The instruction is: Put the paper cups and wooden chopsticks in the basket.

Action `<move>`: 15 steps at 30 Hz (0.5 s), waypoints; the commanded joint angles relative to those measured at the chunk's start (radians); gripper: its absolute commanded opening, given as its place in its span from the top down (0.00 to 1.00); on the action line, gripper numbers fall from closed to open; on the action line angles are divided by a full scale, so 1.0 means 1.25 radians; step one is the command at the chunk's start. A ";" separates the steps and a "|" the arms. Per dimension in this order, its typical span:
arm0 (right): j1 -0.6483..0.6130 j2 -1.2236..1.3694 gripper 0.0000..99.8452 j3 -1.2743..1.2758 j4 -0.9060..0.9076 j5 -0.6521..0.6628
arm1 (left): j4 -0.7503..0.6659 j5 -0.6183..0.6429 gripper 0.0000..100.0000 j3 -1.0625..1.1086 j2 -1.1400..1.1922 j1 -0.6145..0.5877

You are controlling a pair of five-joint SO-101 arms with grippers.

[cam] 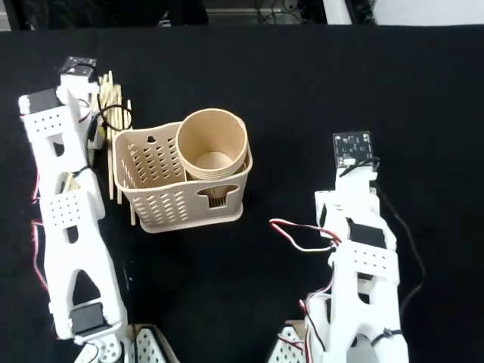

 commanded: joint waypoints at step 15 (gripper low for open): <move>0.009 -0.013 0.99 -0.002 -0.017 -0.007 | 0.006 0.252 0.97 0.067 -0.273 -0.012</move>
